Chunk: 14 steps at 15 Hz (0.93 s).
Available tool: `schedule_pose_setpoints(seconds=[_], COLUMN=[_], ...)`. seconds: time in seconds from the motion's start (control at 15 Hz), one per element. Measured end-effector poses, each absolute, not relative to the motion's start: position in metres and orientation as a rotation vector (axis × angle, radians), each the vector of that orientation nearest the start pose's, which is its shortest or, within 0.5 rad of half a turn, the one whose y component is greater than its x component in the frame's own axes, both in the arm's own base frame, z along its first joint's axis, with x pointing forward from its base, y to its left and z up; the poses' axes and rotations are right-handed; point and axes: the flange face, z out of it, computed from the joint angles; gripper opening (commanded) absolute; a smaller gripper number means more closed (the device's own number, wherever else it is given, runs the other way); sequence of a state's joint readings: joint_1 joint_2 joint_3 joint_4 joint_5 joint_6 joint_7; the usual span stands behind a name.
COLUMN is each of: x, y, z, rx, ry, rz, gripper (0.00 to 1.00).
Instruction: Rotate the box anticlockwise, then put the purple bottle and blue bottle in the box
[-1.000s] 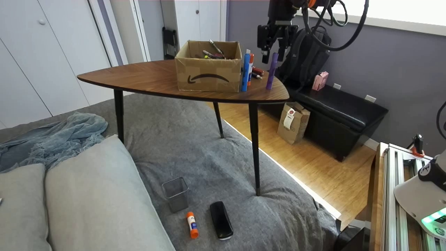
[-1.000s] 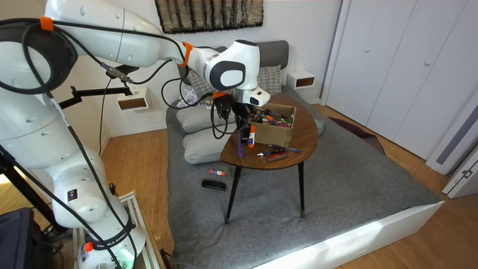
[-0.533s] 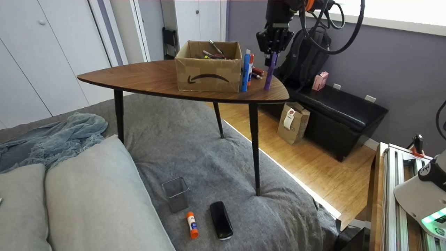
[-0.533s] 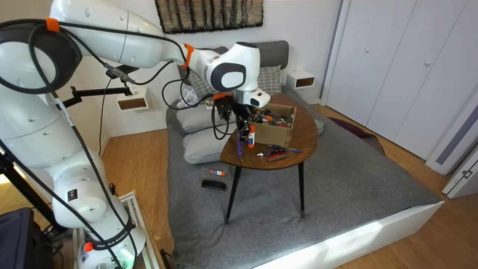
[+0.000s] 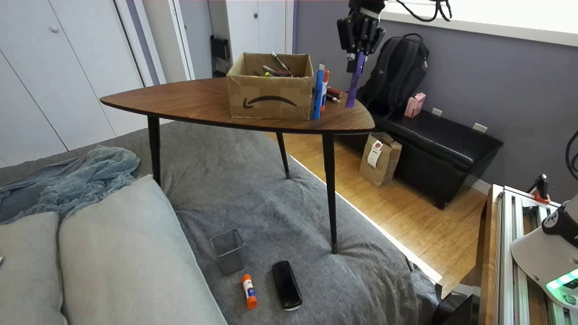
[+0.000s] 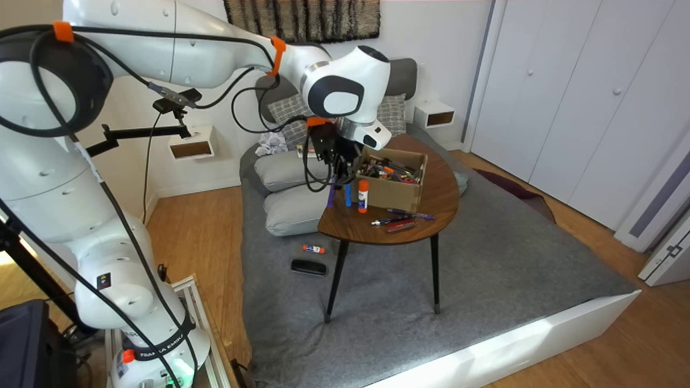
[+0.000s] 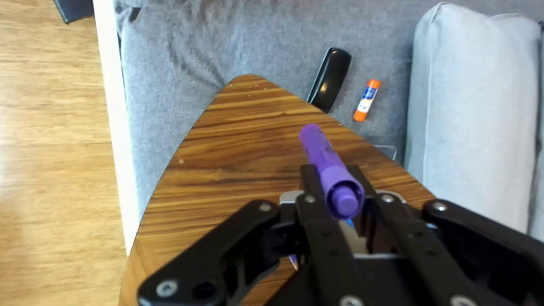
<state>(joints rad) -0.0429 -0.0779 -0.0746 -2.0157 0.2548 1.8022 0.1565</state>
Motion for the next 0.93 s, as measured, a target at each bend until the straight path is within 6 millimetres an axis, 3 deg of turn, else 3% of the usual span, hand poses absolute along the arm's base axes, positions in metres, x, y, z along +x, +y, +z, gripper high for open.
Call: schedule_pose_setpoints(seconds=[0.2,0.47,0.93], x=[0.520,0.530,0.578], y=[-0.061,-0.089,-0.118], z=[0.501,0.516,0.510], rx=[-2.692,-2.479,-2.164], ry=[0.487,0.495,0.600], rz=[0.260,0.321,0.255], gripper=[0.05,0.05,0.05])
